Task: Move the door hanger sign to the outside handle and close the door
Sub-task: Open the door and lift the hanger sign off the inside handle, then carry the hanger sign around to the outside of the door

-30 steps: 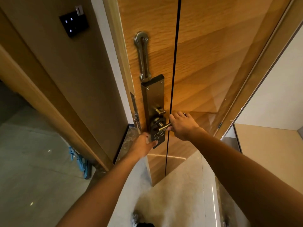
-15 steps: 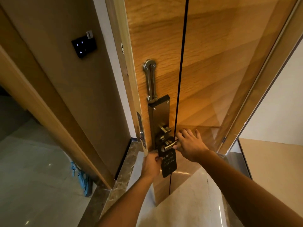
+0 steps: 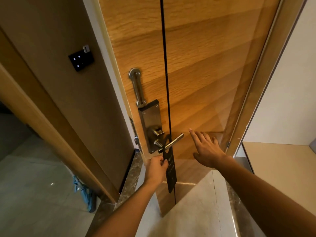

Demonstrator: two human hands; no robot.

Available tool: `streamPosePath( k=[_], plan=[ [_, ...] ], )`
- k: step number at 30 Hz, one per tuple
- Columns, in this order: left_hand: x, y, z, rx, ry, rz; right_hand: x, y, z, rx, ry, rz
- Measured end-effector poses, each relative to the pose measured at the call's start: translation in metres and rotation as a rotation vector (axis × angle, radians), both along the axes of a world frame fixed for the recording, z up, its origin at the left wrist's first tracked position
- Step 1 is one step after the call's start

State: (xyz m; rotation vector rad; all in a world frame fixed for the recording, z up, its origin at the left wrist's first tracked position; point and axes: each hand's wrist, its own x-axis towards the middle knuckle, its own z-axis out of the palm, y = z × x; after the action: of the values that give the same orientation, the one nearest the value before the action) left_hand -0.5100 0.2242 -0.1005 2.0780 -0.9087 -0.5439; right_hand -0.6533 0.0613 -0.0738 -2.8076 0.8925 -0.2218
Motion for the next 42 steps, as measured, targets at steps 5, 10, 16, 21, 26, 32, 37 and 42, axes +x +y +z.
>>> streamPosePath(
  k=[5, 10, 16, 21, 26, 32, 37, 42],
  plan=[
    [-0.022, -0.025, 0.000, -0.036, 0.024, 0.049, -0.033, -0.005, -0.007, 0.039, 0.021, -0.045],
    [-0.033, -0.061, -0.002, -0.040, 0.105, 0.065, -0.072, -0.020, -0.013, -0.019, 0.055, -0.161],
    [-0.034, -0.083, 0.004, -0.035, 0.101, -0.097, -0.085, -0.032, -0.011, -0.023, 0.119, -0.294],
    [-0.012, -0.053, 0.008, -0.101, 0.211, -0.222, -0.058, -0.023, -0.001, -0.051, 0.106, -0.264],
    [0.033, 0.009, -0.001, -0.146, 0.333, -0.311, -0.003, 0.002, 0.007, -0.087, 0.096, -0.148],
    [0.090, 0.075, -0.006, -0.124, 0.426, -0.240, 0.073, 0.041, -0.001, -0.042, 0.034, -0.076],
    [0.133, 0.126, 0.002, -0.198, 0.382, -0.039, 0.121, 0.079, -0.013, 0.064, 0.022, -0.111],
    [0.172, 0.153, 0.009, -0.240, 0.327, 0.108, 0.134, 0.091, -0.012, 0.030, -0.040, -0.245]
  ],
)
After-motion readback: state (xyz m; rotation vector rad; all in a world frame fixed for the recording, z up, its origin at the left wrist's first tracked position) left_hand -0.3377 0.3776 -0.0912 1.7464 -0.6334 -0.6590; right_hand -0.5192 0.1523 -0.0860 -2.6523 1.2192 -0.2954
